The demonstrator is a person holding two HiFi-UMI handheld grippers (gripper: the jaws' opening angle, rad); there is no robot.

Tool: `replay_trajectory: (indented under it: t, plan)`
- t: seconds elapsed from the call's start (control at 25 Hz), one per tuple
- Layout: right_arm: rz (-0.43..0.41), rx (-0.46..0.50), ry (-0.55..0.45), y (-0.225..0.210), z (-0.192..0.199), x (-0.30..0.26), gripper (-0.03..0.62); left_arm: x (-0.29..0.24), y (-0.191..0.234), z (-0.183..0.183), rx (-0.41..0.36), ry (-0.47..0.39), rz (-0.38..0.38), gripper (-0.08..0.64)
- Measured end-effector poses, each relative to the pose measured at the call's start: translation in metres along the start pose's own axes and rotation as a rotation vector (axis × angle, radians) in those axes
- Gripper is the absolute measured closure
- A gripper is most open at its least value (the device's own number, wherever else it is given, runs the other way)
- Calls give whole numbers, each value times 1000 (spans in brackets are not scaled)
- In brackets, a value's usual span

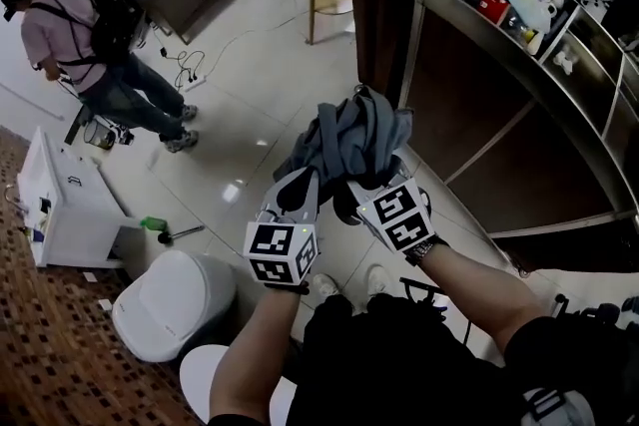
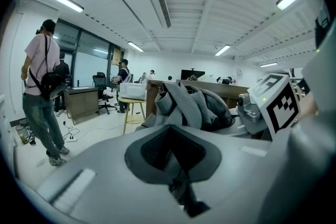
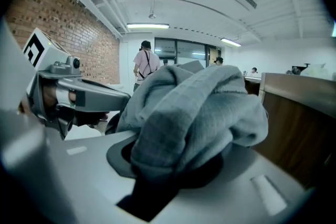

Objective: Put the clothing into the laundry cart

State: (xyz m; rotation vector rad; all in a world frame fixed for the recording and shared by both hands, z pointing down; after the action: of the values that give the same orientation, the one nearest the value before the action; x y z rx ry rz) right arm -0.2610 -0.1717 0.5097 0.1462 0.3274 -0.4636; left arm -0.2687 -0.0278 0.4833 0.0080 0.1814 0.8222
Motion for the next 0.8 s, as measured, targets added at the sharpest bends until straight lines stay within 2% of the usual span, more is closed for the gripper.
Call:
replay_trajectory:
  t: [0.2,0.4,0.8]
  plan:
    - [105,-53,5,-30,-5,21,459,-33,-17,-21,-26,11,119,558]
    - [212,-89,4,-39,-10,39,459,-51,-23,-34,-41,7,242,558]
    - [482,-198,-5,-69,-23,84,459,-99,-52,-75,-93,2,521,558]
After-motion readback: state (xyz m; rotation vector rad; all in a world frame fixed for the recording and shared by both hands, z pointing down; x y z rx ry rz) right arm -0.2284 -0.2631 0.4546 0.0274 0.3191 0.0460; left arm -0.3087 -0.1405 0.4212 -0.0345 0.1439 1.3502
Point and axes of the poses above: the fingertips, and each gripper's own axes: x backward along the fingers, y to its left, z out of its underside, the point moved 8 cm from there along x, backward along the fingers, and after that the axes turned 1 degree about z, right-handed, at the moved point
